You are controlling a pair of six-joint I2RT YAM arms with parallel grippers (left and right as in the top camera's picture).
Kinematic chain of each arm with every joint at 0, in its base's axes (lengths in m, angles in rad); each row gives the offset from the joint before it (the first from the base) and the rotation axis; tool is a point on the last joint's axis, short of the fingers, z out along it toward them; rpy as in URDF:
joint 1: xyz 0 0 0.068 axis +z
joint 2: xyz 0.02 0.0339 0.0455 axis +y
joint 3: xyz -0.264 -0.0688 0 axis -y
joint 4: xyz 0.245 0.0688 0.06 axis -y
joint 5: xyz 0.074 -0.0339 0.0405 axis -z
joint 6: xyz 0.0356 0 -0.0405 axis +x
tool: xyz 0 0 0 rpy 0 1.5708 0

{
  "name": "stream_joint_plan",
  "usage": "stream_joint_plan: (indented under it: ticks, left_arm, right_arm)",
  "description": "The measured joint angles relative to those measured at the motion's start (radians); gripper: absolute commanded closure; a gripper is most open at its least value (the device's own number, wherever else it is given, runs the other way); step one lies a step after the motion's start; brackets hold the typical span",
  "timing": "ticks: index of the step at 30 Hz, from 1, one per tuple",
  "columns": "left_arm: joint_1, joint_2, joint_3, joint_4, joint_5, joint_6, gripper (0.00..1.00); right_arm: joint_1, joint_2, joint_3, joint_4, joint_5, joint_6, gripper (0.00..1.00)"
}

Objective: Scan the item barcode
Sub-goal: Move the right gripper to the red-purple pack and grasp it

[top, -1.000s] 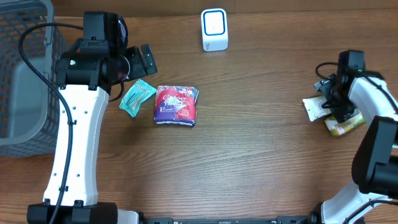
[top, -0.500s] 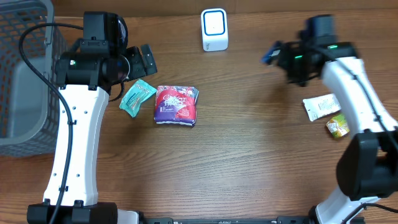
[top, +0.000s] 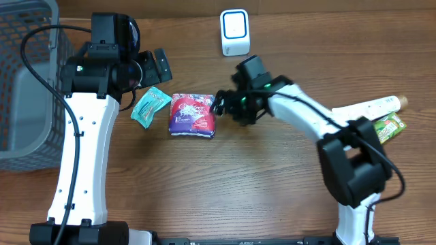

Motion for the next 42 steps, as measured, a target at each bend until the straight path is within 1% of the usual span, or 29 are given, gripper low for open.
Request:
stream_joint_plan:
  ticks: [4, 7, 11, 14, 15, 16, 23, 27, 30, 32, 33, 34, 36, 39, 42]
  left_arm:
    - [0.0, 0.0, 0.0, 0.0, 0.0, 0.0, 0.0]
    - [0.0, 0.0, 0.0, 0.0, 0.0, 0.0, 0.0]
    - [0.0, 0.0, 0.0, 0.0, 0.0, 0.0, 0.0]
    - [0.0, 0.0, 0.0, 0.0, 0.0, 0.0, 0.0]
    - [0.0, 0.0, 0.0, 0.0, 0.0, 0.0, 0.0]
    - [0.0, 0.0, 0.0, 0.0, 0.0, 0.0, 0.0]
    - [0.0, 0.0, 0.0, 0.0, 0.0, 0.0, 0.0]
    - [0.0, 0.0, 0.0, 0.0, 0.0, 0.0, 0.0]
    - [0.0, 0.0, 0.0, 0.0, 0.0, 0.0, 0.0]
    - [0.0, 0.0, 0.0, 0.0, 0.0, 0.0, 0.0]
    - [0.0, 0.0, 0.0, 0.0, 0.0, 0.0, 0.01]
    - [0.0, 0.0, 0.0, 0.0, 0.0, 0.0, 0.0]
    - [0.0, 0.0, 0.0, 0.0, 0.0, 0.0, 0.01]
    - [0.0, 0.0, 0.0, 0.0, 0.0, 0.0, 0.01]
    - [0.0, 0.0, 0.0, 0.0, 0.0, 0.0, 0.0]
  right_arm:
    - [0.042, 0.05, -0.002, 0.022, -0.006, 0.033, 0.39]
    - [0.051, 0.054, -0.002, 0.036, -0.01, 0.045, 0.52]
    - [0.051, 0.054, -0.002, 0.041, -0.019, 0.052, 0.64]
    - [0.051, 0.054, -0.002, 0.047, -0.025, 0.056, 0.84]
    - [0.051, 0.054, -0.002, 0.049, -0.027, 0.058, 0.93]
    - [0.051, 0.054, -0.001, 0.05, -0.031, 0.056, 0.96]
    - [0.035, 0.053, -0.001, 0.016, -0.041, 0.029, 0.96]
    - [-0.01, 0.031, -0.001, -0.098, -0.027, -0.027, 0.96]
    - [-0.068, -0.004, -0.001, -0.208, 0.051, -0.075, 0.96]
    - [-0.104, -0.02, 0.0, -0.268, 0.113, -0.095, 0.92]
    - [-0.12, -0.026, 0.0, -0.296, 0.145, -0.101, 0.85]
    - [-0.136, -0.031, 0.0, -0.32, 0.177, -0.106, 0.82]
    - [-0.158, -0.032, 0.0, -0.363, 0.255, -0.119, 0.72]
    - [-0.178, -0.032, -0.003, -0.386, 0.359, -0.15, 0.62]
    - [-0.182, -0.032, -0.003, -0.387, 0.41, -0.187, 0.55]
